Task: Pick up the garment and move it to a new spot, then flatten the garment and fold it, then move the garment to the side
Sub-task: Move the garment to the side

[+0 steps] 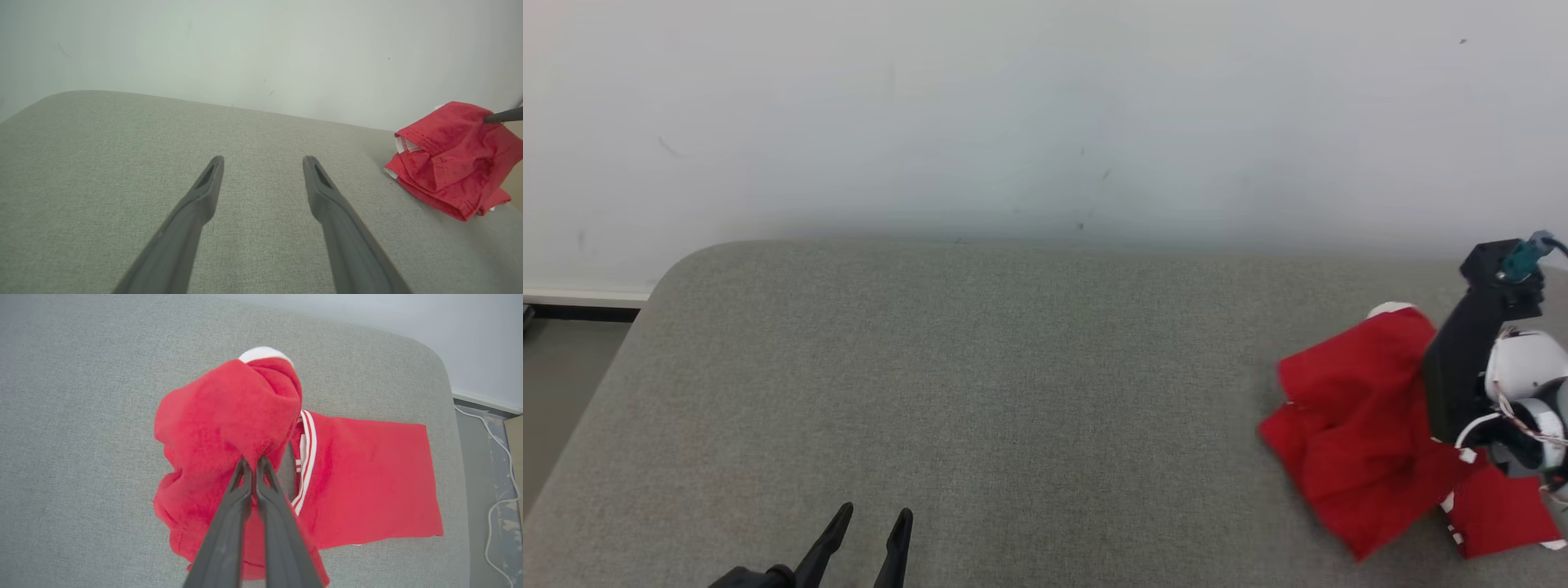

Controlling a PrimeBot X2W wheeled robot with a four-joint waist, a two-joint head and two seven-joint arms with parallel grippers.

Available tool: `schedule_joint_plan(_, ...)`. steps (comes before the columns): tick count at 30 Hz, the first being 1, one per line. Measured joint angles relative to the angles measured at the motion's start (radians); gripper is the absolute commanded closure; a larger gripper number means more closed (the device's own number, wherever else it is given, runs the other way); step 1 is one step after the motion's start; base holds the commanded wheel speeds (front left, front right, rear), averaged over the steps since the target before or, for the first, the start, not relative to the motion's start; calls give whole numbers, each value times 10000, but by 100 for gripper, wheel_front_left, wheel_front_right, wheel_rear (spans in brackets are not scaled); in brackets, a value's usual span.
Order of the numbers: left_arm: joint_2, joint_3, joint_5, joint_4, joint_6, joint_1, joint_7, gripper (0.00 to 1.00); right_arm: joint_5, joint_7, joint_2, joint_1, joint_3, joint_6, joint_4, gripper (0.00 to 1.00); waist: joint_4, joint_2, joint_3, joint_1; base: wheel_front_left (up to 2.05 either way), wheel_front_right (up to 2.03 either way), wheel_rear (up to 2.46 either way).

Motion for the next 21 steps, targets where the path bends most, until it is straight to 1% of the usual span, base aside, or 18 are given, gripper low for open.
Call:
schedule_joint_plan(6,84,-13,31,-65,-10,-52,90,0,-268,326,-765,-35,-165,-54,-2,100,113,0,191,0,0,0,0)
schedule_joint_plan(12,205,63,40,-150,-2,-49,146,0,-591,476,-1120,-52,-188,-65,-309,100,225,0,420,0,0,0,0)
schedule_joint_plan(16,228,105,42,-211,-2,-61,174,0,-800,562,-1501,-242,-184,-61,-430,100,223,0,594,0,0,0,0)
schedule_joint_plan(21,228,117,59,-324,0,-242,186,0,-1252,570,-1925,-185,2,25,-462,100,192,0,802,1,0,0,0)
